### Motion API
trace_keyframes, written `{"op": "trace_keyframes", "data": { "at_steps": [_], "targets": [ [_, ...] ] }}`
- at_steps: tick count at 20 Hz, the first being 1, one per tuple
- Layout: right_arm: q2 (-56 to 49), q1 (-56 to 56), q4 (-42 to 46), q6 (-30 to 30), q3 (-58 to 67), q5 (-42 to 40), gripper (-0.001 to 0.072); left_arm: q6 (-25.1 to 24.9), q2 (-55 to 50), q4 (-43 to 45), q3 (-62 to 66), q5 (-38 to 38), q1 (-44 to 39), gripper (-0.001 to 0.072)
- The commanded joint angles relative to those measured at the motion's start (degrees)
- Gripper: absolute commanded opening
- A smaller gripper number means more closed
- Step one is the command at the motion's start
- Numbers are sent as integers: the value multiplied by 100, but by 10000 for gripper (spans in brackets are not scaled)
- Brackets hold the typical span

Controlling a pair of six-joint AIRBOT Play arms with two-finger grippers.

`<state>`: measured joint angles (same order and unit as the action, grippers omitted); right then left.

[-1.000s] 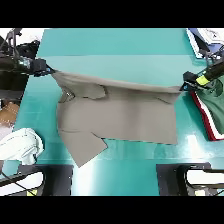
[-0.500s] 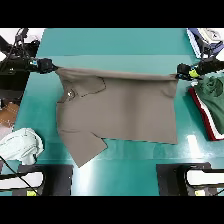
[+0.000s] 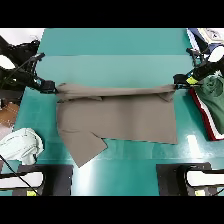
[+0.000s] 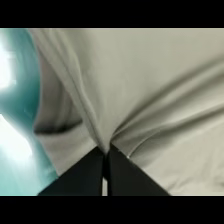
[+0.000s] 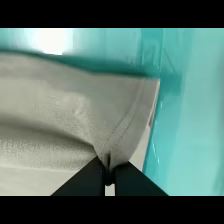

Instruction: Fold the shirts.

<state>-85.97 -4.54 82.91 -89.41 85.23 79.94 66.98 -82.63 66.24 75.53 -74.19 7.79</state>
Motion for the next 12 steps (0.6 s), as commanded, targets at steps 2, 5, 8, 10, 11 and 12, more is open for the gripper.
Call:
{"op": "trace_keyframes", "data": {
  "at_steps": [2, 5, 8, 10, 11, 12],
  "targets": [
    [-59, 48, 107, -109, -98, 538, 26, 219, -4, 157, -286, -267, 7, 33],
    [-59, 48, -90, -109, -476, 634, 44, 374, -2, 155, -284, -321, 7, 292],
    [-57, 33, -87, -105, -608, 769, 380, 570, 37, 319, -240, -343, 7, 490],
    [7, 33, -87, -105, -608, 896, 380, 741, 142, 577, -179, -382, 7, 491],
    [81, 33, -87, -98, -612, 962, 380, 791, 271, 761, -177, -382, 7, 491],
    [184, 31, -85, -94, -612, 1032, 380, 804, 444, 907, -179, -393, 7, 491]
  ]
}}
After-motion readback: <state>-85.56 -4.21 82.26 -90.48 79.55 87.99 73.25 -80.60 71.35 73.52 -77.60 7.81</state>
